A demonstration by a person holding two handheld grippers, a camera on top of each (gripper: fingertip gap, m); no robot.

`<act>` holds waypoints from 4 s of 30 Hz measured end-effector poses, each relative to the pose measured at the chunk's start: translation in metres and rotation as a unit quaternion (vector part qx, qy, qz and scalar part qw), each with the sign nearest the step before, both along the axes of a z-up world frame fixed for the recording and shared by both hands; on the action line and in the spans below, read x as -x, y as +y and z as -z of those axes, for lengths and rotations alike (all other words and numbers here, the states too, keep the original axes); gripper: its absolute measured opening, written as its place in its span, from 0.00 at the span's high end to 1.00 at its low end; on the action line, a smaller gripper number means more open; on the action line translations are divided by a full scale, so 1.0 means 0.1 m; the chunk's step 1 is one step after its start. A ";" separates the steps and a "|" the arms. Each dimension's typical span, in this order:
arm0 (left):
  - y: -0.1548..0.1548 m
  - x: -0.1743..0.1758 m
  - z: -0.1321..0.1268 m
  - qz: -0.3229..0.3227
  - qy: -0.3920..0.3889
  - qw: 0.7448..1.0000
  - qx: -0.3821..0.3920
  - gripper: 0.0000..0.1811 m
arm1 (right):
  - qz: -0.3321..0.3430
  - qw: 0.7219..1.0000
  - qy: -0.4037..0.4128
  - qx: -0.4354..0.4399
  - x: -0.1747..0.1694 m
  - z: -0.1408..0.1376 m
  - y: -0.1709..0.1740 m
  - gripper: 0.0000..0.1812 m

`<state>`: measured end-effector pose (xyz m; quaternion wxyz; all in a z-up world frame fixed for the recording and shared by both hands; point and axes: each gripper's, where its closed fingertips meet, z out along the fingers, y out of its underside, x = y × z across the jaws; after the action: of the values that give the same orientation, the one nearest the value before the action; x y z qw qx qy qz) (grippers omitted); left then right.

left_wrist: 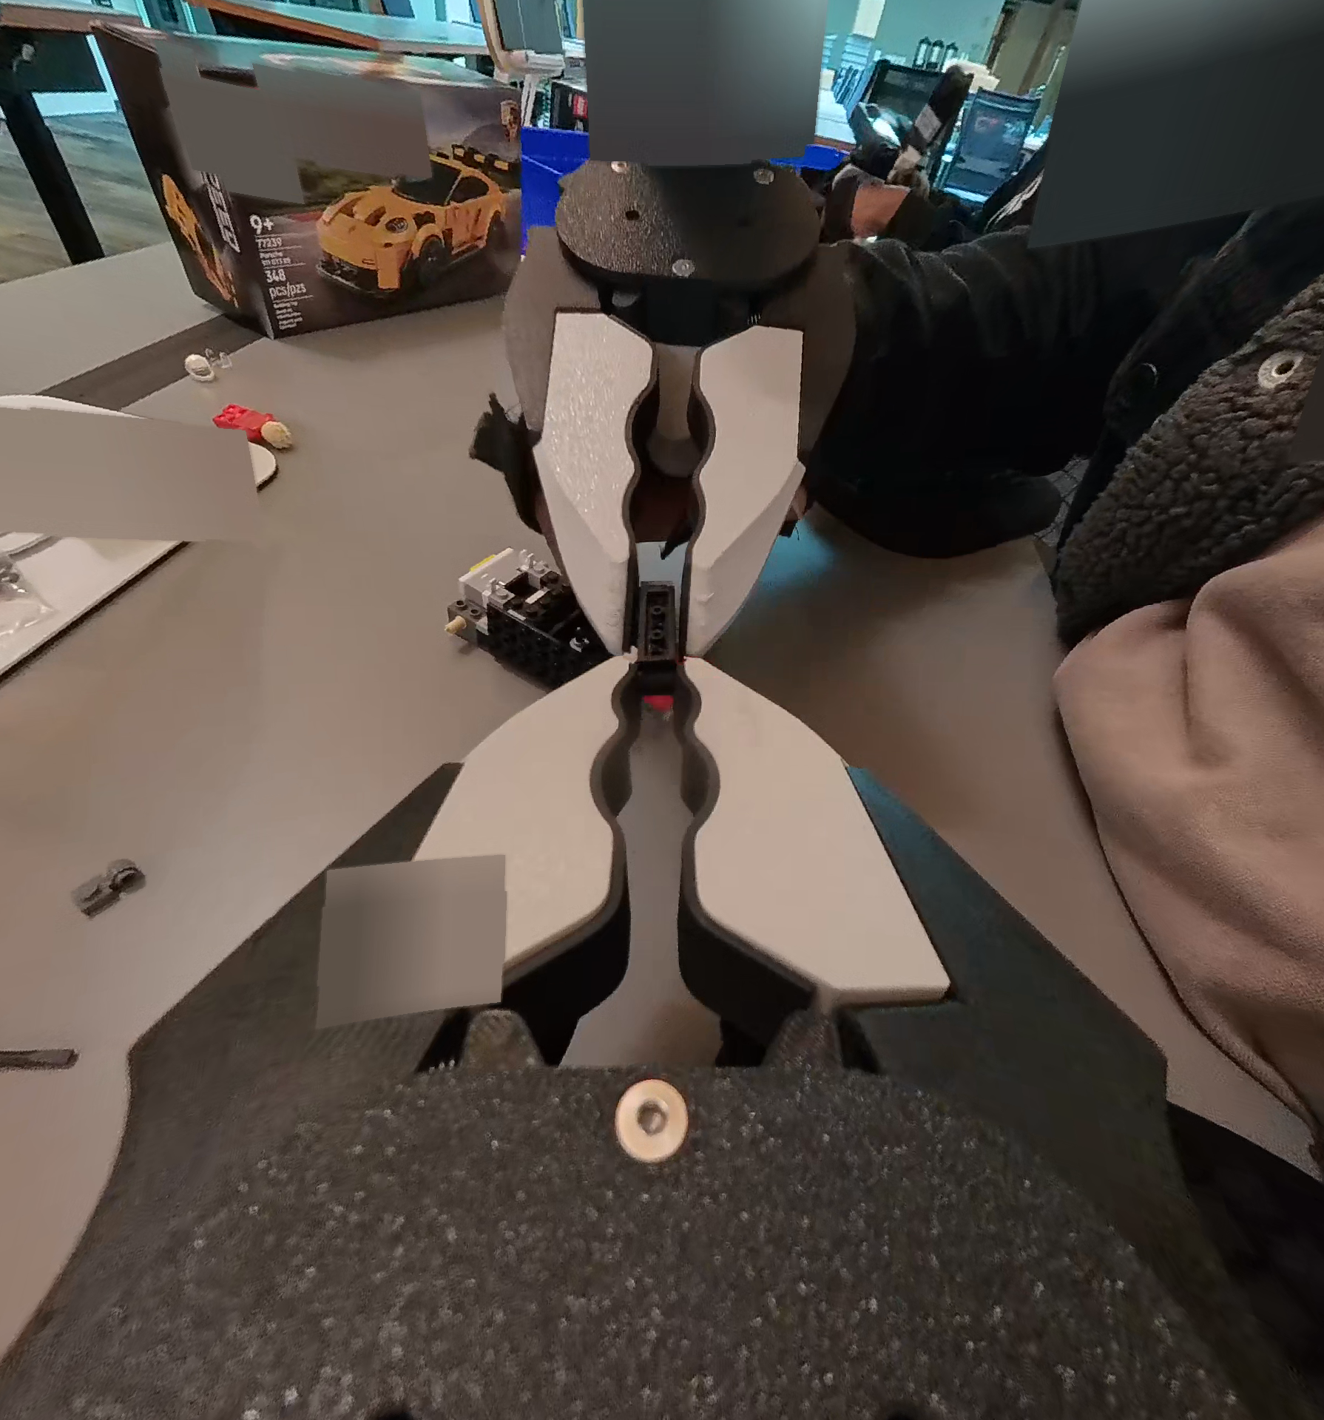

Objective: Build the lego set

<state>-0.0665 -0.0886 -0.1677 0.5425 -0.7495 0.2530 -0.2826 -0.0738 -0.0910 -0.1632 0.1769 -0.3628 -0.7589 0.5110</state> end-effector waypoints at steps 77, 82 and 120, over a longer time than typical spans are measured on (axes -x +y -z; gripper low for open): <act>-0.22 -0.36 -0.16 0.041 0.173 0.977 -0.119 0.94 | -0.025 0.966 0.106 -0.236 -0.38 -0.13 -0.23 0.92; -0.20 -0.38 -0.19 0.033 0.192 0.970 -0.145 0.94 | -0.011 0.959 0.136 -0.249 -0.40 -0.16 -0.22 0.92; -0.17 -0.32 -0.28 0.039 0.036 0.992 -0.116 0.95 | 0.022 0.998 0.036 0.038 -0.42 -0.15 -0.15 0.92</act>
<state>-0.0346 -0.1060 -0.1396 0.6050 -0.6805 0.3329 -0.2450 -0.0319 -0.1064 -0.1479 0.2018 -0.3672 -0.7238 0.5483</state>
